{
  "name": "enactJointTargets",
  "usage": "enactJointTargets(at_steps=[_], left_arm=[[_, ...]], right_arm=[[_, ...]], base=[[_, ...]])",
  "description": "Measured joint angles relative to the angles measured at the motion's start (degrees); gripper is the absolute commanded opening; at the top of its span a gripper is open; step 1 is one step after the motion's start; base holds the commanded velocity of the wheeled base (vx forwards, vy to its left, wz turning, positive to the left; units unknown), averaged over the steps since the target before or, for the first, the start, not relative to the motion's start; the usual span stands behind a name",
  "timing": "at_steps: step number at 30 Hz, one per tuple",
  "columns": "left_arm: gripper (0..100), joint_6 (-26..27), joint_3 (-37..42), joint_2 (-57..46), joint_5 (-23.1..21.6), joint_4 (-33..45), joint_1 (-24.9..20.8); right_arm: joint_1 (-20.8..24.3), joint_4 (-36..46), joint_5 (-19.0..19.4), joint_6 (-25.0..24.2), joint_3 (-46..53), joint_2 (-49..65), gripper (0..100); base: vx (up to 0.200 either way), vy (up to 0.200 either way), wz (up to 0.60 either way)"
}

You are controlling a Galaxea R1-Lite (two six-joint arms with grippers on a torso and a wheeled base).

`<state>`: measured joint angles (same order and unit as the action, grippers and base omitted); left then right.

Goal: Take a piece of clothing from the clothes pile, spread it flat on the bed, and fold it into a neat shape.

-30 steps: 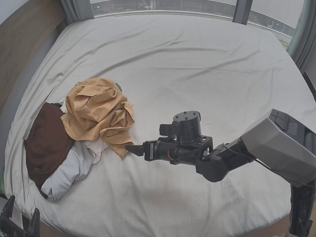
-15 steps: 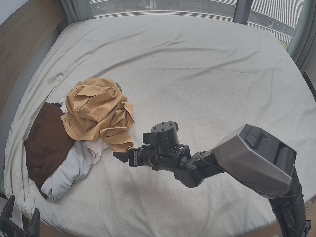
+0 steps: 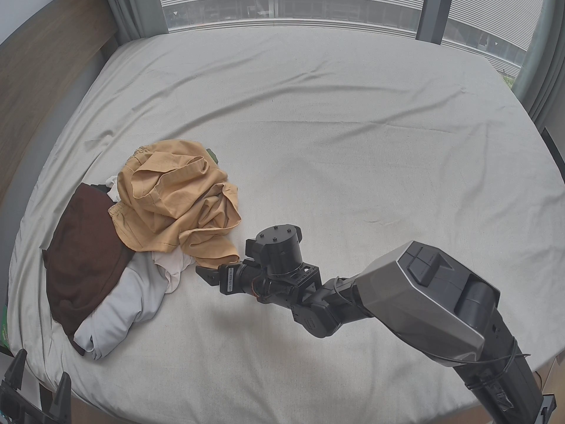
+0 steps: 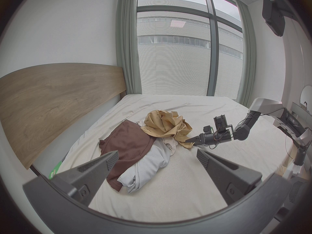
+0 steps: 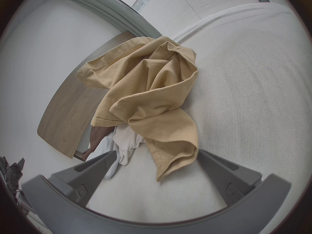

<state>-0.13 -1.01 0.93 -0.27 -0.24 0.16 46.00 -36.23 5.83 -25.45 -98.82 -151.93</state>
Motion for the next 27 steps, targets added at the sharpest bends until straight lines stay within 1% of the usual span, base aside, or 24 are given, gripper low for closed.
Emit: enactJointTargets(at_steps=[4,5,11,20,27], left_arm=[[100,0.04,0.00,0.00,0.02,0.00,0.00],[100,0.04,0.00,0.00,0.02,0.00,0.00],[100,0.04,0.00,0.00,0.00,0.00,0.00],[100,0.06,0.00,0.00,0.02,0.02,0.00],[100,0.06,0.00,0.00,0.02,0.00,0.00]], right_arm=[[0.23,-0.09,-0.13,0.02,-0.66,-0.80,100],[0.23,-0.09,-0.13,0.02,-0.72,-0.90,0],[0.26,0.11,-0.30,-0.02,-0.82,-1.54,0],[-0.18,0.10,-1.56,-0.05,-0.57,-2.04,0],[-0.55,-0.37,-2.61,0.06,2.57,-1.02,0]], base=[[0.000,0.000,0.00],[0.000,0.000,0.00],[0.000,0.000,0.00],[0.000,0.000,0.00],[0.000,0.000,0.00]])
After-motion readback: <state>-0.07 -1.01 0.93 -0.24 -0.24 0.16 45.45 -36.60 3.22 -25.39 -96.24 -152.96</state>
